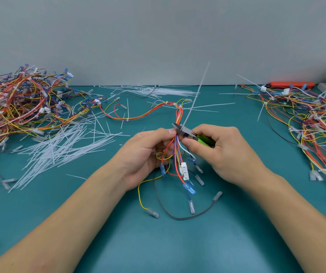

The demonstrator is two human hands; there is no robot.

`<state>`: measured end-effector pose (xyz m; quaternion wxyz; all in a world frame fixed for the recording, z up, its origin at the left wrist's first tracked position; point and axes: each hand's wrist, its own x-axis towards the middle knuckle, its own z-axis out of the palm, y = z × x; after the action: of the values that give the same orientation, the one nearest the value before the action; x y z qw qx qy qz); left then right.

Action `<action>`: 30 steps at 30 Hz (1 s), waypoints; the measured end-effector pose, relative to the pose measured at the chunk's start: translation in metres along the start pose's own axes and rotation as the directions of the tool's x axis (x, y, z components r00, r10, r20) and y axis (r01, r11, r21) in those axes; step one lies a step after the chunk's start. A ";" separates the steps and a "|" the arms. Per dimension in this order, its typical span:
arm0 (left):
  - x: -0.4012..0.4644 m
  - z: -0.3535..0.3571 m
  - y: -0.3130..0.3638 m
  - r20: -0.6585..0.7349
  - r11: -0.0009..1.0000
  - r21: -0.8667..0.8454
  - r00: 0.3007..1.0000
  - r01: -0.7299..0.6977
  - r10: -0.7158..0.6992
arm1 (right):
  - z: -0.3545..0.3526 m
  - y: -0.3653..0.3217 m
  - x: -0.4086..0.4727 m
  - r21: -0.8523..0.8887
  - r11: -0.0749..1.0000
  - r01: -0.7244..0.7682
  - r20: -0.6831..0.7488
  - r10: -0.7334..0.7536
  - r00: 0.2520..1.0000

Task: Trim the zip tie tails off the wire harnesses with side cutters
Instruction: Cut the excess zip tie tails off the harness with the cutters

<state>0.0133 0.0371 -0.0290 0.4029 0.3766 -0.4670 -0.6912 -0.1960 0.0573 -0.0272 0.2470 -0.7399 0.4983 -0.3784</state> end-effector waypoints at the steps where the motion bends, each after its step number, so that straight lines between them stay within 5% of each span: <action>1: 0.000 0.000 0.000 -0.002 1.000 -0.001 1.000 0.002 -0.002 | 0.001 0.000 0.000 0.002 1.000 -0.003 0.001 0.003 1.000; 18: -0.002 0.004 0.002 -0.008 0.999 -0.028 1.000 -0.022 0.022 | 0.008 -0.002 0.001 -0.136 0.991 -0.007 -0.010 0.006 1.000; 30: -0.004 0.005 0.004 -0.021 0.999 -0.050 1.000 -0.013 0.012 | 0.016 -0.003 0.002 -0.113 0.993 -0.038 -0.214 0.013 0.977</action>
<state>0.0114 0.0414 -0.0228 0.4213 0.3708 -0.4475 -0.6962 -0.1813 0.0560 -0.0333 0.1533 -0.7019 0.5526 -0.4225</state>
